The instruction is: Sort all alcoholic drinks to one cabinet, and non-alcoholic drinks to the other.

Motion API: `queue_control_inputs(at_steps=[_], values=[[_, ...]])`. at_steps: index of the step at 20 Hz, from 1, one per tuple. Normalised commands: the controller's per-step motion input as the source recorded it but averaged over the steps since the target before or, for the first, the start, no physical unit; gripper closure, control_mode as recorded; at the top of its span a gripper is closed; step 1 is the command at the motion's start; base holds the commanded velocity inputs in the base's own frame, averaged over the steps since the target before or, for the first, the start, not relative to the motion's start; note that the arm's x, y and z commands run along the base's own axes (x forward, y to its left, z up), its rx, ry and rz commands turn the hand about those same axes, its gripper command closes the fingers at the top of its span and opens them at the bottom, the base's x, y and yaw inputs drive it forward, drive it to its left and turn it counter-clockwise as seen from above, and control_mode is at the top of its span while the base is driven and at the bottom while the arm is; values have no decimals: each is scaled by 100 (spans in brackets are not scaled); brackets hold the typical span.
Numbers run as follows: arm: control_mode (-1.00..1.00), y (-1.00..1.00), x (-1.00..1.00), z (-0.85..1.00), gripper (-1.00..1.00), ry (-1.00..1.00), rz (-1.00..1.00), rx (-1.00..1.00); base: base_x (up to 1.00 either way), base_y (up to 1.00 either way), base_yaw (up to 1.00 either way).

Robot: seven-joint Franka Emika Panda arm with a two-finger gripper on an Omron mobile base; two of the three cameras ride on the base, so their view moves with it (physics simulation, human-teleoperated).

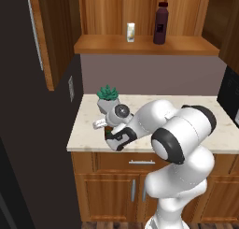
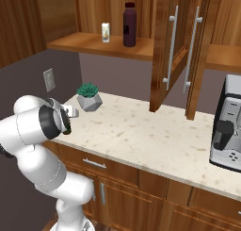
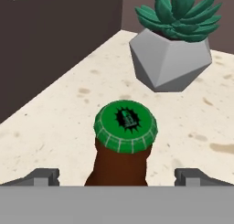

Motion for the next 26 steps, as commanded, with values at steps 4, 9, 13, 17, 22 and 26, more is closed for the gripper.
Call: queue_control_inputs(at_steps=[4, 9, 13, 17, 22, 26], values=[[-100, 7, 0, -10, 100, 0, 0, 0, 0, 0, 0], [-100, 8, 3, -3, 100, 0, 0, 0, 0, 0, 0], [-100, 1, 3, 0, 100, 0, 0, 0, 0, 0, 0], [-100, 0, 0, 0, 100, 0, 0, 0, 0, 0, 0], [-100, 0, 0, 1, 100, 0, 0, 0, 0, 0, 0], [-100, -1, 0, 17, 100, 0, 0, 1, 0, 0, 0]])
